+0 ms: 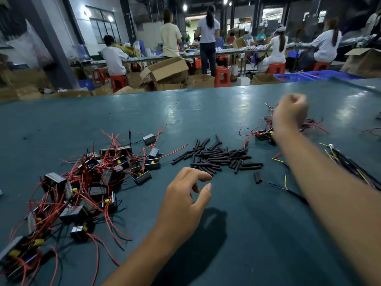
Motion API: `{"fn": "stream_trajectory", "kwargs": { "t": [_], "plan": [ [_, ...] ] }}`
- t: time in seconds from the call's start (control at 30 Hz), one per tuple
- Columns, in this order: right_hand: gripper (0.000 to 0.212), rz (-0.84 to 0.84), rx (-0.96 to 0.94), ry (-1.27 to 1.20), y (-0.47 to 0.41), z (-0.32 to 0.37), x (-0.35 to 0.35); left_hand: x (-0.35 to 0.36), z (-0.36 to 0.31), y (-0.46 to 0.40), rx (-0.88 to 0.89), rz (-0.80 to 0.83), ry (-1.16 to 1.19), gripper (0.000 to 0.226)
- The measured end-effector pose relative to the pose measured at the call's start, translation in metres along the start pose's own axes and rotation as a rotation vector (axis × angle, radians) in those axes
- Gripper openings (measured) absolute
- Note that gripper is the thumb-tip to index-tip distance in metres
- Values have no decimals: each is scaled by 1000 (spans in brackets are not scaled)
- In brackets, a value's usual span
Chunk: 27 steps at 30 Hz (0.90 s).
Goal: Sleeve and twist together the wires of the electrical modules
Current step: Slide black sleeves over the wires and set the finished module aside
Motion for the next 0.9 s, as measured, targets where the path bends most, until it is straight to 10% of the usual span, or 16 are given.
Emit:
{"fn": "stream_trajectory", "kwargs": {
  "t": [0.13,0.2,0.47,0.9],
  "plan": [
    [13,777,-1086,467,167,1,16,-1,3,-2,-7,-11,4,10],
    [15,1009,-1252,588,212,-4,11,-3,5,-4,-8,-24,6,12],
    [16,979,-833,683,239,2,-22,-10,27,-12,-86,-90,-46,13],
    [21,1138,-550,610,233,-21,-30,-55,108,-42,-409,168,-994,36]
  ]
}}
Point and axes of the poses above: each hand's wrist, its own y-axis away from the middle knuckle, its own x-axis out of the palm, z = x × y, the point moved 4 cm from there along -y, towards the middle knuckle, and after that the axes turned 10 degrees about -y, right-handed, at the moved point
